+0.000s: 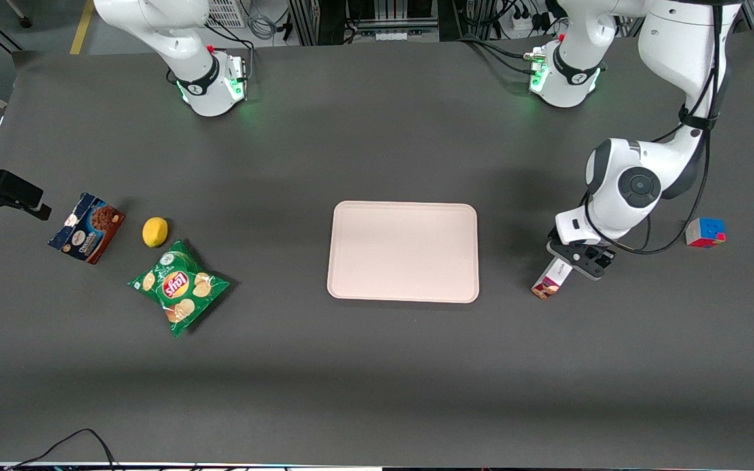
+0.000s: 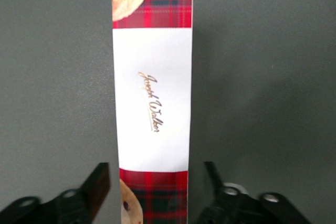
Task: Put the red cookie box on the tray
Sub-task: 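Close the left gripper around the middle of the cookie box, then lift the cookie box and carry it over the white tray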
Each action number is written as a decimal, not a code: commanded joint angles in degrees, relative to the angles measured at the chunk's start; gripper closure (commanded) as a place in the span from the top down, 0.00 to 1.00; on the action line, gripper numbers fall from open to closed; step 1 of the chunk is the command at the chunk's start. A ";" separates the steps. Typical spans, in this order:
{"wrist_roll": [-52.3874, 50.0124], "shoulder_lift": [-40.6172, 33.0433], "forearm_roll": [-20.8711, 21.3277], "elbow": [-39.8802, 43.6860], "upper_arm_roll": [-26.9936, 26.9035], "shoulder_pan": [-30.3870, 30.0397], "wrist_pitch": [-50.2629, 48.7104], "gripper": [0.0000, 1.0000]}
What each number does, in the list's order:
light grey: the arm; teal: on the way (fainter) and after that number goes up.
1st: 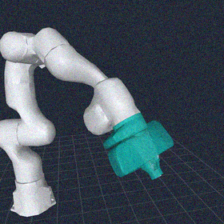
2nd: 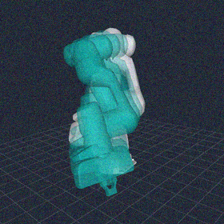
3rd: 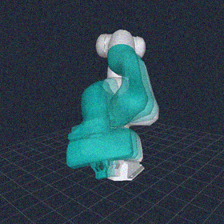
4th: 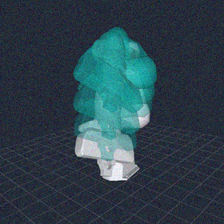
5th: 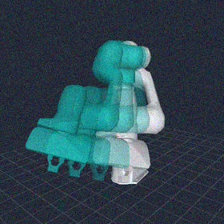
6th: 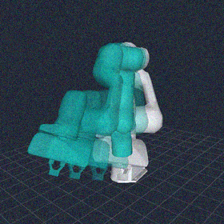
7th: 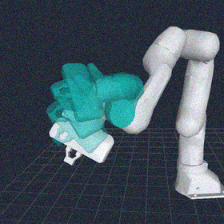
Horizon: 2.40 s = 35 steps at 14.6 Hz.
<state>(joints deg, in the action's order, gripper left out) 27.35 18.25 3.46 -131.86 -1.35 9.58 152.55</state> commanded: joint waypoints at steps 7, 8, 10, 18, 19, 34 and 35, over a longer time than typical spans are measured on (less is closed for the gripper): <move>1.30 -2.86 -0.03 1.77 -0.32 0.18 -2.41 0.00; 1.30 -4.61 -0.03 3.78 -0.40 0.18 -6.96 0.00; 0.87 -8.30 -0.03 9.74 -0.32 0.18 -19.25 0.00; 0.77 -14.74 -2.04 28.83 -1.28 0.09 -47.68 0.00; 0.86 -14.74 -3.01 29.02 -1.63 0.18 -48.05 0.00; -61.62 -12.46 -6.89 23.68 21.73 3.08 -38.49 0.00; -62.67 -11.93 -5.49 22.36 22.87 3.34 -35.95 0.00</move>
<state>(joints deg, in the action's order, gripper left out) -30.79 5.60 -4.43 -106.13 18.92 12.78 110.85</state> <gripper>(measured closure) 0.634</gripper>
